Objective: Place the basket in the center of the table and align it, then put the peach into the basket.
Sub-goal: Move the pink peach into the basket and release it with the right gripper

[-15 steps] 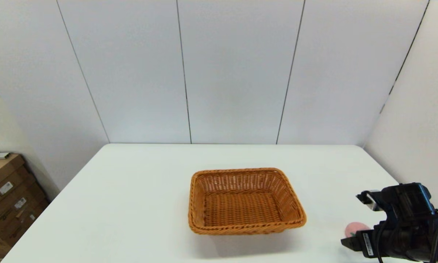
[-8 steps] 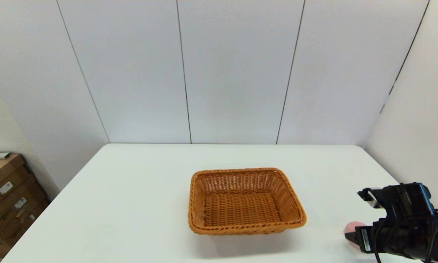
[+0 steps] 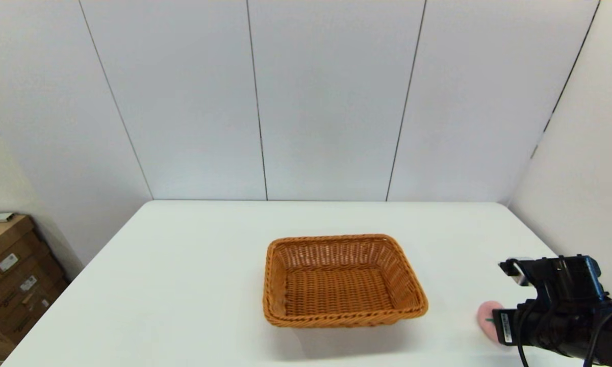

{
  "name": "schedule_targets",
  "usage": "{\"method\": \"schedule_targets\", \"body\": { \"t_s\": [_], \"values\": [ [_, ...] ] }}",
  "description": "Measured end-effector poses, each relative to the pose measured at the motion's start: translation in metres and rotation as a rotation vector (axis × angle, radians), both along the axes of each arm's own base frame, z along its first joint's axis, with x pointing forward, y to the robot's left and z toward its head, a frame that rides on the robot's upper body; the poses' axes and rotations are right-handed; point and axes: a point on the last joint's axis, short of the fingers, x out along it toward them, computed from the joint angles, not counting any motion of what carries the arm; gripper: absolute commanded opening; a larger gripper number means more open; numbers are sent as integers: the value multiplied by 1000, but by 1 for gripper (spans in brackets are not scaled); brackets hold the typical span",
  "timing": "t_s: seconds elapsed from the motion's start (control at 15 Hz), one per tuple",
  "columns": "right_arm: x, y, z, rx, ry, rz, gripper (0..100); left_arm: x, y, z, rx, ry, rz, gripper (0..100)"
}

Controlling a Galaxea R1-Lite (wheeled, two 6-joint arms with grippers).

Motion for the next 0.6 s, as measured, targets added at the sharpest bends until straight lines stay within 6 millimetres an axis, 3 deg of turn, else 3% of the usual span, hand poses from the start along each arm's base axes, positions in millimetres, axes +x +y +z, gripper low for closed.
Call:
{"method": "schedule_targets", "body": {
  "t_s": [0.13, 0.27, 0.4, 0.6],
  "values": [
    [4, 0, 1, 3, -40, -4, 0, 0, 0, 0, 0, 0, 0, 100],
    [20, 5, 16, 6, -189, 2, 0, 0, 0, 0, 0, 1, 0, 100],
    [39, 28, 40, -11, -363, 38, 0, 0, 0, 0, 0, 1, 0, 100],
    [48, 82, 66, -30, -507, 131, 0, 0, 0, 0, 0, -1, 0, 100]
  ]
}}
